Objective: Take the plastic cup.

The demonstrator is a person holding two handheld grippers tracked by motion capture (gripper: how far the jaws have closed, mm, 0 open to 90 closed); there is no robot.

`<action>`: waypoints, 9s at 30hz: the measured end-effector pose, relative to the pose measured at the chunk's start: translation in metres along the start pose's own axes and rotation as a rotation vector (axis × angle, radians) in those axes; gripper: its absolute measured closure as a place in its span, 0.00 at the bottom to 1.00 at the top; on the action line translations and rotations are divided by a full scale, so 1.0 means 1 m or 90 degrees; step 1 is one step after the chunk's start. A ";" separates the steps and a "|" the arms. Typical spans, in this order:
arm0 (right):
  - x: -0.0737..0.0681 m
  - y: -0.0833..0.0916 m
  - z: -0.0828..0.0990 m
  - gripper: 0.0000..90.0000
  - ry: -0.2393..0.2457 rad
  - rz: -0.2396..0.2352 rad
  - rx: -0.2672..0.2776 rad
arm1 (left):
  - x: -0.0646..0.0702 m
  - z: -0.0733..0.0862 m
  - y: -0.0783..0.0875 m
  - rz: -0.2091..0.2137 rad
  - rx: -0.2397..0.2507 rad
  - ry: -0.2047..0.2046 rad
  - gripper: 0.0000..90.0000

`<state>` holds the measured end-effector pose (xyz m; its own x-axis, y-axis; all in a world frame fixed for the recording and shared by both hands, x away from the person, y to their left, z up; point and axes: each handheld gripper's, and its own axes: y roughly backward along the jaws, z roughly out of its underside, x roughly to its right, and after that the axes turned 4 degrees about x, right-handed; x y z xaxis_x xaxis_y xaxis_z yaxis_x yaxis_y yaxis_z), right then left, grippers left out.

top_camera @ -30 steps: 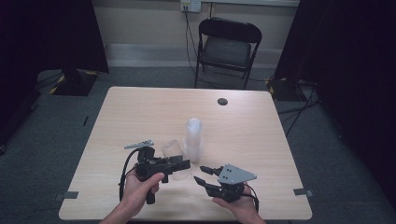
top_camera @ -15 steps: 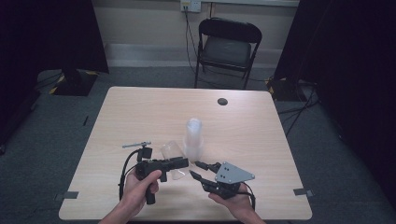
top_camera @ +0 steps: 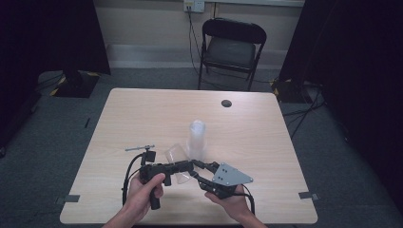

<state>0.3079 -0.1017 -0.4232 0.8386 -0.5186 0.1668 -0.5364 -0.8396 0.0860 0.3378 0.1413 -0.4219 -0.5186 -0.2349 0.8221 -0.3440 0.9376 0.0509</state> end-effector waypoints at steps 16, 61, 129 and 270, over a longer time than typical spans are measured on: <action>-0.002 -0.003 0.001 0.80 0.007 0.025 0.062 | 0.008 0.008 -0.009 0.021 -0.008 -0.008 0.44; 0.022 0.016 -0.001 1.00 -0.056 0.065 0.056 | 0.014 -0.001 0.002 -0.030 -0.010 -0.164 0.25; 0.045 -0.005 0.018 1.00 -0.349 -0.169 -0.418 | 0.006 0.046 -0.014 -0.157 -0.281 -0.746 0.22; 0.062 0.018 -0.002 0.74 -0.339 -0.068 -0.242 | -0.018 0.011 0.013 -0.161 -0.046 -0.491 0.36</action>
<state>0.3504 -0.1485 -0.4091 0.7691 -0.5272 -0.3613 -0.3626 -0.8255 0.4325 0.3342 0.1554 -0.4422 -0.8343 -0.5278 0.1595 -0.4855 0.8403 0.2412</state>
